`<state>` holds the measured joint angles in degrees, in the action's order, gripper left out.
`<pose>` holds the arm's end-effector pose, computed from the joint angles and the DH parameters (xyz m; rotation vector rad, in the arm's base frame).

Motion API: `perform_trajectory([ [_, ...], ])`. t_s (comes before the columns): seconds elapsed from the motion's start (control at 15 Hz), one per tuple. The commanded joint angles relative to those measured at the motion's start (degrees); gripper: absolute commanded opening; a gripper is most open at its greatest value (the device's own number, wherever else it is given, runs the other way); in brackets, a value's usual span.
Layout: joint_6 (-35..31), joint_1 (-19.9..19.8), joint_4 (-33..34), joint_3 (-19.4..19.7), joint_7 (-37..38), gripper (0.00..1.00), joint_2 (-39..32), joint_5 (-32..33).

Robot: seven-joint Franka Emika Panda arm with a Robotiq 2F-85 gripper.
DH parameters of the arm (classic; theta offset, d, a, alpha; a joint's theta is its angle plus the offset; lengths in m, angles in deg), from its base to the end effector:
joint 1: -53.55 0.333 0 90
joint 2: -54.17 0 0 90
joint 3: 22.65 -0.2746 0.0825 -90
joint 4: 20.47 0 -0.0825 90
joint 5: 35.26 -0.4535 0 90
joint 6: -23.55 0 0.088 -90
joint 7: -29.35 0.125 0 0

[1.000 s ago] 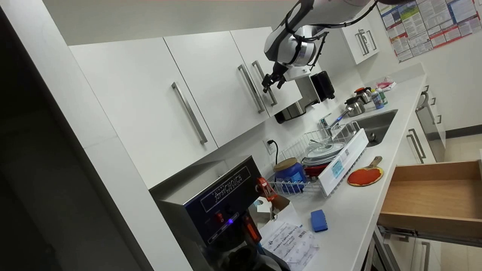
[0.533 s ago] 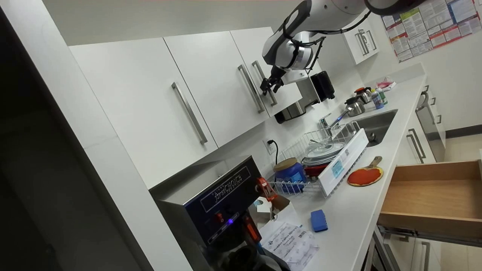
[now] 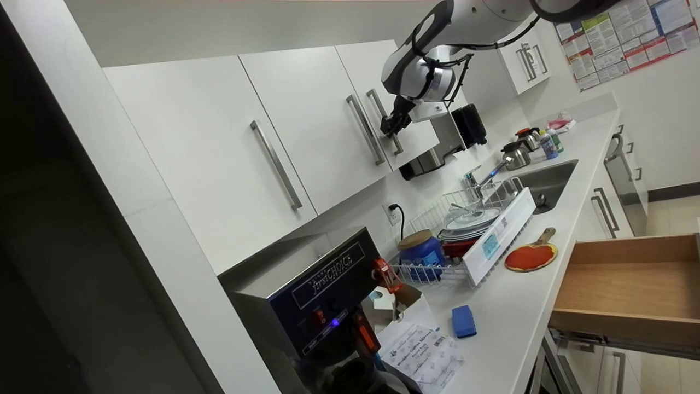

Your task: Open the right file cabinet drawer on top of rack

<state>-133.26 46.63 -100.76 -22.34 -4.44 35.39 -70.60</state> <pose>0.7707 -0.1156 0.5784 -2.5846 -0.0320 -1.5556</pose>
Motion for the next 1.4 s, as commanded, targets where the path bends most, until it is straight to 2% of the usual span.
perform_trajectory([
  [0.0,0.4,-1.2,0.6,-1.3,-2.5,0.05,0.5,-2.5],
  [0.2,2.6,-2.2,-0.4,-1.7,-3.4,0.01,1.9,-4.1],
  [0.27,3.3,-2.7,-0.7,-1.9,-4.0,0.04,2.4,-4.8],
  [0.6,9.0,-6.2,-1.4,-2.1,-9.2,0.04,4.4,-10.3],
  [1.33,29.4,-15.0,-3.0,1.5,-20.5,0.04,8.7,-20.2],
])
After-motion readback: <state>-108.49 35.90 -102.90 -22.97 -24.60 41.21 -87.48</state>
